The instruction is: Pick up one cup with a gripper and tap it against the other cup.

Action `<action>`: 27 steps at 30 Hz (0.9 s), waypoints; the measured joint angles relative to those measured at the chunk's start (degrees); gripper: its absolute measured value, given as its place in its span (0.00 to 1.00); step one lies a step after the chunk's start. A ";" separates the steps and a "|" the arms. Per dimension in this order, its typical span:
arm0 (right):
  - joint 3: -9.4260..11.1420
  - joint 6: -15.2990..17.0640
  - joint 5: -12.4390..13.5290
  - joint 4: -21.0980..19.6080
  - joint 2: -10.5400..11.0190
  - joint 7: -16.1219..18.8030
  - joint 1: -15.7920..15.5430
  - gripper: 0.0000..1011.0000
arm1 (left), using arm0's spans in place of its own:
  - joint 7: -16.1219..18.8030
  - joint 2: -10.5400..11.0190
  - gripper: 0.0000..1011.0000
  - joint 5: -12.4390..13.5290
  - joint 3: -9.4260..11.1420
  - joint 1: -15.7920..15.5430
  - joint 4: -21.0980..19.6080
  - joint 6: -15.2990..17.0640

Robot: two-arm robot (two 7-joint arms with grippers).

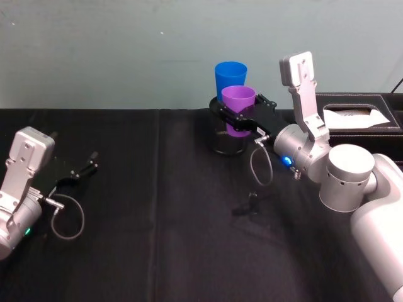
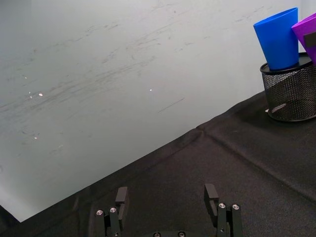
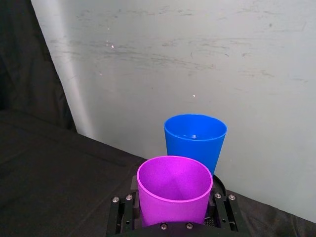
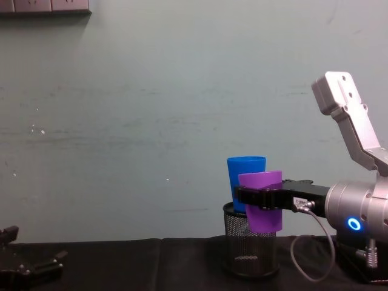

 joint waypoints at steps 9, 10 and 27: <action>0.00 0.00 0.00 0.00 0.00 0.00 0.00 0.73 | 0.00 0.00 0.99 0.00 0.00 0.00 0.00 0.00; 0.00 0.00 0.00 0.00 0.00 0.00 0.00 0.72 | 0.00 0.00 0.99 0.00 0.00 0.00 0.00 0.00; 0.00 0.00 0.00 0.00 0.00 0.00 0.00 0.73 | 0.00 0.00 0.99 0.00 0.00 0.00 0.00 0.00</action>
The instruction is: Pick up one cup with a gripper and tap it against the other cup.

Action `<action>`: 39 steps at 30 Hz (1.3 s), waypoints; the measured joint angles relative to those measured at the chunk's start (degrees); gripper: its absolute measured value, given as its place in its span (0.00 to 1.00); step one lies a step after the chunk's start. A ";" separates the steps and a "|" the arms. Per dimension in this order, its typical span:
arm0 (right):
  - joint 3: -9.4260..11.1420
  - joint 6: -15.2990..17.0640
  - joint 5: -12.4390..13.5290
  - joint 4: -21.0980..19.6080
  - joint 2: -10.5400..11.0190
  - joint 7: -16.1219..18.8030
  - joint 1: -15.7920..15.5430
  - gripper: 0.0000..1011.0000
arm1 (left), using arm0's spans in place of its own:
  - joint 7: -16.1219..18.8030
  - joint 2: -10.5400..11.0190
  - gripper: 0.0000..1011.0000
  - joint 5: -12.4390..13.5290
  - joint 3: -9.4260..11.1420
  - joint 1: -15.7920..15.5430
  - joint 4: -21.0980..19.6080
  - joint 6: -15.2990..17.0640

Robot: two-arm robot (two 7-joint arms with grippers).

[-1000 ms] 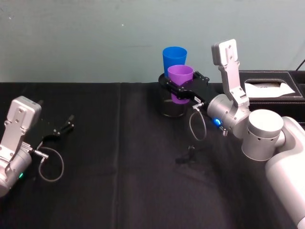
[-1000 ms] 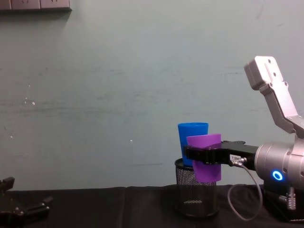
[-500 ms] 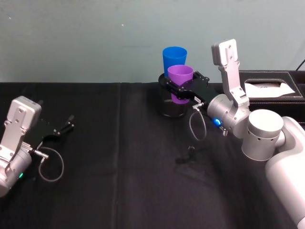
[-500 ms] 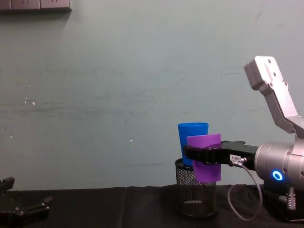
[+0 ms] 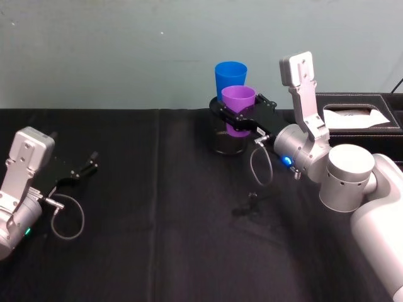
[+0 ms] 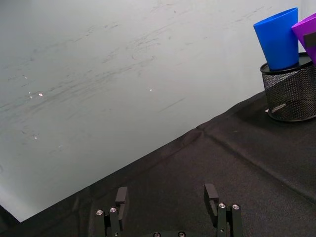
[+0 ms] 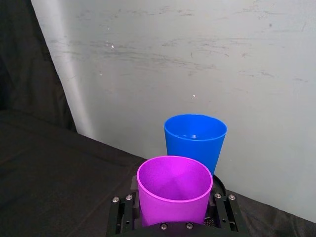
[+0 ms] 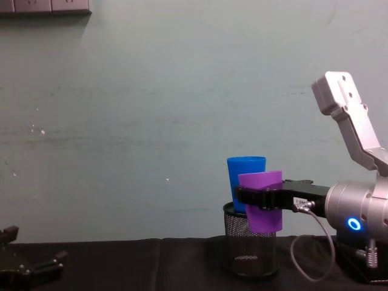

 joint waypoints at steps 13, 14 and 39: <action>0.00 0.00 0.00 0.00 0.00 0.00 0.00 0.72 | 0.00 0.00 0.99 0.00 0.00 0.00 0.00 0.00; 0.00 0.00 0.00 0.00 0.00 0.00 0.00 0.72 | 0.00 0.00 0.99 0.00 0.00 0.00 0.00 0.00; 0.00 0.00 0.00 0.00 0.00 0.00 0.00 0.73 | 0.00 0.00 0.99 0.00 0.00 0.00 0.00 0.00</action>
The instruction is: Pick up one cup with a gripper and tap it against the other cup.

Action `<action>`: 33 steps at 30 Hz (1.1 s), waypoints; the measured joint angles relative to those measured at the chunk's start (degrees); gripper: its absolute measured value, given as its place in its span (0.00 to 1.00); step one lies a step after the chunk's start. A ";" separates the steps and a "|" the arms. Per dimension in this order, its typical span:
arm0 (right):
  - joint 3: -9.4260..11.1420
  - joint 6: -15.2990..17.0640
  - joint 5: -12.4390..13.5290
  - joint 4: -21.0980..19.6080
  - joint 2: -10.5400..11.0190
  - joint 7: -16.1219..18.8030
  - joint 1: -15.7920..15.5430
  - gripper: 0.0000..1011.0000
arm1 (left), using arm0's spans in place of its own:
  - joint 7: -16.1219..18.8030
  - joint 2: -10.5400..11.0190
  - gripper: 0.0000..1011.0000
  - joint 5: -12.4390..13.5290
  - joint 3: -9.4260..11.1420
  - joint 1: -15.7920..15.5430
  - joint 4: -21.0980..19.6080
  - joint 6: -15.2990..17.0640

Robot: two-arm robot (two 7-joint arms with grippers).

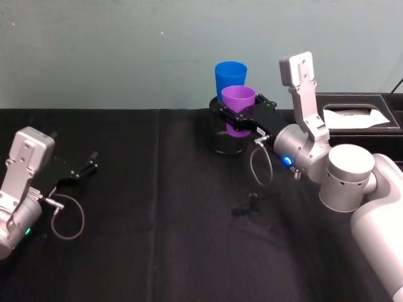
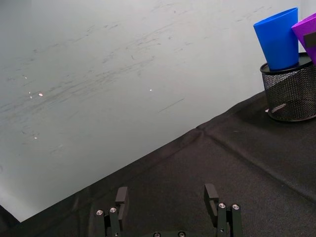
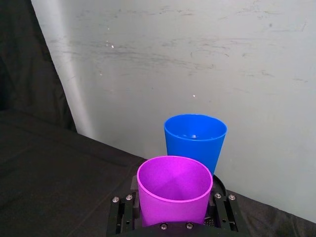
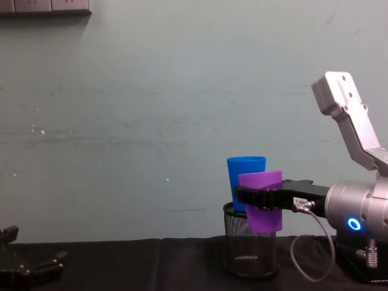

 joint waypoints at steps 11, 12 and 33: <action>0.00 0.00 0.00 0.00 0.00 0.00 0.00 0.73 | 0.00 0.00 0.99 0.00 0.00 0.00 0.00 0.00; 0.00 0.00 0.00 0.00 0.00 0.00 0.00 0.73 | 0.00 0.00 0.99 0.00 0.00 0.00 0.00 0.00; 0.00 0.00 0.00 0.00 0.00 0.00 0.00 0.72 | 0.00 0.00 0.99 0.00 0.00 0.00 0.00 0.00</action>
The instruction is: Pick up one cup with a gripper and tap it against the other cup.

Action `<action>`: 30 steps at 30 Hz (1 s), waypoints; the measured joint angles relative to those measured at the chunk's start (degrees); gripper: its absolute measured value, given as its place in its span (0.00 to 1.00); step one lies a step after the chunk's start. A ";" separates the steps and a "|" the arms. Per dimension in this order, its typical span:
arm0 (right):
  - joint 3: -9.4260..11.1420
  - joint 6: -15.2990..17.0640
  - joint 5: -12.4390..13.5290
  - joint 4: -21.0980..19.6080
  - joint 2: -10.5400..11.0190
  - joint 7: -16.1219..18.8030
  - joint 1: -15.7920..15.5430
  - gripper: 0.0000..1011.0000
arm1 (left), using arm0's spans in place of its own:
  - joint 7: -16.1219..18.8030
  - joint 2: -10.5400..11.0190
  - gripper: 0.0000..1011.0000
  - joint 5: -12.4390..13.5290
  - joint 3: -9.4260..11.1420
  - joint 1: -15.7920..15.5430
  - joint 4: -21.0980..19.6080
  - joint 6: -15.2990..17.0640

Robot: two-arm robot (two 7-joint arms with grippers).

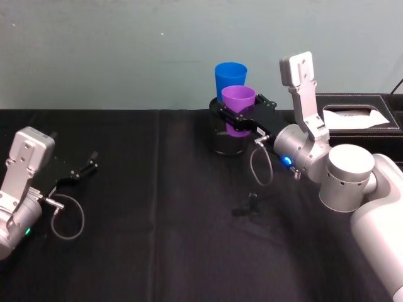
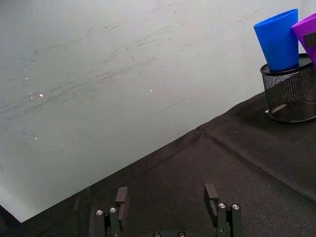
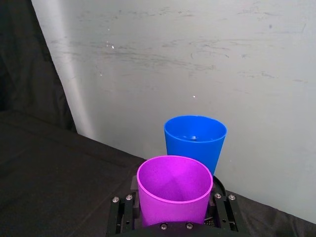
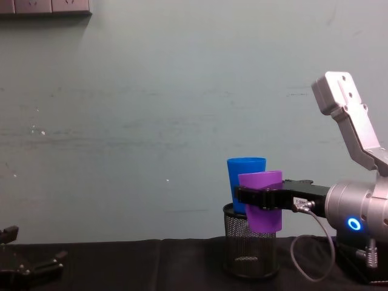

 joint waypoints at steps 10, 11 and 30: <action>0.00 0.00 0.00 0.00 0.00 0.00 0.00 0.73 | 0.00 0.00 0.99 0.01 0.00 0.00 0.00 0.00; 0.01 0.00 0.00 -0.03 0.00 0.00 -0.02 0.73 | 0.00 0.00 0.99 0.01 0.00 0.00 0.00 0.00; 0.56 -1.00 0.61 -14.93 5.08 0.91 -15.23 0.72 | 0.00 0.00 0.99 0.00 0.00 0.00 0.00 0.00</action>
